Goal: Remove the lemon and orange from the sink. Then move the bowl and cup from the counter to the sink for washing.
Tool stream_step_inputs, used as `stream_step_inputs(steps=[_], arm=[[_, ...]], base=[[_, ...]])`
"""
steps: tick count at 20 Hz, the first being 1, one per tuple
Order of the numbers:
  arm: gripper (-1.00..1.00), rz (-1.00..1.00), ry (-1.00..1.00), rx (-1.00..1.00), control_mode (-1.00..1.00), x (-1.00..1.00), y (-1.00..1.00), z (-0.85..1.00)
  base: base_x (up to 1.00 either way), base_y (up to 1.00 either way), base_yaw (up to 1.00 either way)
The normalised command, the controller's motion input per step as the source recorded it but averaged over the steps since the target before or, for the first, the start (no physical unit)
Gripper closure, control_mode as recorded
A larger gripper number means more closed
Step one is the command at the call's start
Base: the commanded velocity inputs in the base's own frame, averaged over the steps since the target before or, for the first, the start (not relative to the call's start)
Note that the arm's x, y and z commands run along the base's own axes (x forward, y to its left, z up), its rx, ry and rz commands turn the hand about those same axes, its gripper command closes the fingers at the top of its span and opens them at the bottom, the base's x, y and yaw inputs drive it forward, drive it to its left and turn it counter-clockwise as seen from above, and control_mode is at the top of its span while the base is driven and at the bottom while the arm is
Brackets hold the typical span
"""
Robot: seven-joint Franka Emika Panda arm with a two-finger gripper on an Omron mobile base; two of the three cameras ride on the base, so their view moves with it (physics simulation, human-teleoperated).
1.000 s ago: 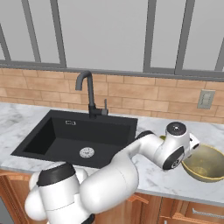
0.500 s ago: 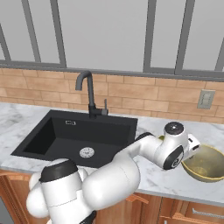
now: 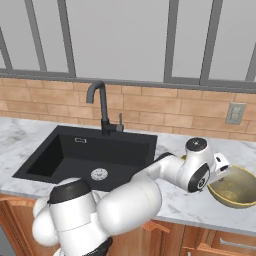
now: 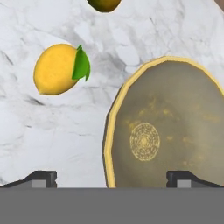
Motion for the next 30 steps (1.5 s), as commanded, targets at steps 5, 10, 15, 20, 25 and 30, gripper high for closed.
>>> stream_step_inputs(steps=[5,10,15,20,25,30], arm=[[-1.00,-0.07,0.01,-0.01,-1.00,0.02,-0.05,-0.05],[-1.00,-0.06,0.00,0.00,-1.00,0.02,-0.04,-0.08],[-1.00,-0.04,0.01,0.00,-1.00,0.02,-0.05,-0.08],[-1.00,-0.01,0.02,0.00,-1.00,0.05,-0.08,-0.05],[-1.00,0.00,0.05,0.00,-1.00,0.07,-0.10,-0.05],[-1.00,0.00,0.04,0.00,-1.00,0.08,-0.09,-0.05]], base=[[0.00,0.00,0.00],[0.00,0.00,0.00],[0.00,0.00,0.00],[0.00,0.00,0.00],[0.00,0.00,0.00],[0.00,0.00,0.00]])
